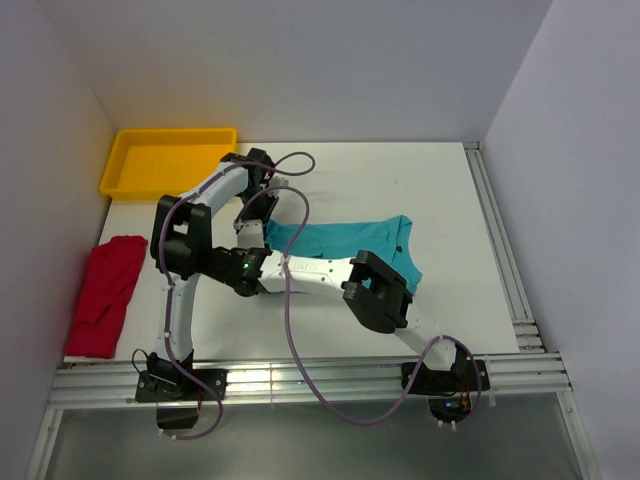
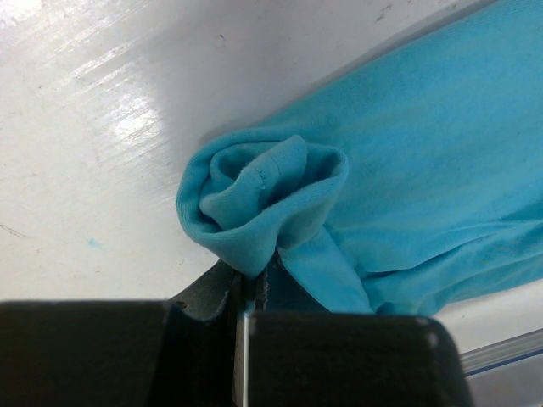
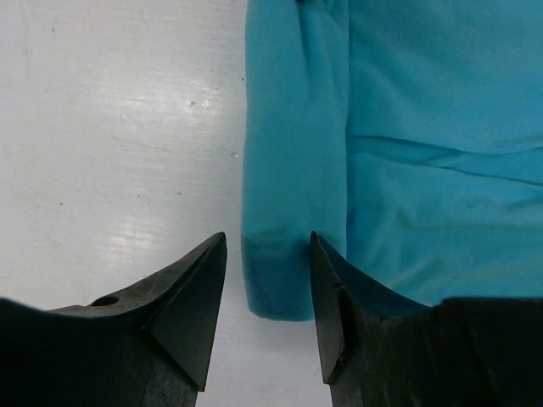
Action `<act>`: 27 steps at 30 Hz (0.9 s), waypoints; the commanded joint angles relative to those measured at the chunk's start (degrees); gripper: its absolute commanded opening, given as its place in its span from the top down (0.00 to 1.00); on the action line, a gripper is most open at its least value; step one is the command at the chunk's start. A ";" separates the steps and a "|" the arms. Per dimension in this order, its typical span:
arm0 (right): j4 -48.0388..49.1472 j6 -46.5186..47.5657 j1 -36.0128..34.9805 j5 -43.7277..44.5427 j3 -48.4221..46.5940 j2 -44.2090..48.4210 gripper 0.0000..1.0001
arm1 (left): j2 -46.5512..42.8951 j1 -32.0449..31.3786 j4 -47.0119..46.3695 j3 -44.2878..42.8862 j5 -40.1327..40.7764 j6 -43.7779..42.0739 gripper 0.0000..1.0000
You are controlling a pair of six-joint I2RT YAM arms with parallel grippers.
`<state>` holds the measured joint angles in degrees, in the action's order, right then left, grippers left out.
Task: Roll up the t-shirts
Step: Roll the tshirt
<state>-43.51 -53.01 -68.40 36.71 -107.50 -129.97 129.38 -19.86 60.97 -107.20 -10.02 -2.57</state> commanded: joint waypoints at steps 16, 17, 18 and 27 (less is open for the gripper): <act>-6.60 0.46 -0.42 2.58 -5.35 -2.92 0.67 | 1.66 -0.27 1.78 -2.93 0.88 -1.21 0.99; -6.16 0.46 -0.42 2.23 -4.65 -2.48 0.71 | 1.58 -0.27 1.61 -2.93 0.71 -1.21 0.98; -5.46 0.37 -0.42 1.88 -4.30 -2.22 0.75 | 1.57 -0.27 1.70 -3.02 0.62 -1.30 0.96; 8.41 -3.76 2.57 -5.67 10.19 7.79 0.95 | 1.05 -0.18 0.64 -2.84 -0.87 -1.21 0.77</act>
<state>-40.80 -54.22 -67.44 34.33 -101.41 -128.86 130.13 -19.97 62.00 -108.36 -10.28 -2.72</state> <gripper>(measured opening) 0.086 0.184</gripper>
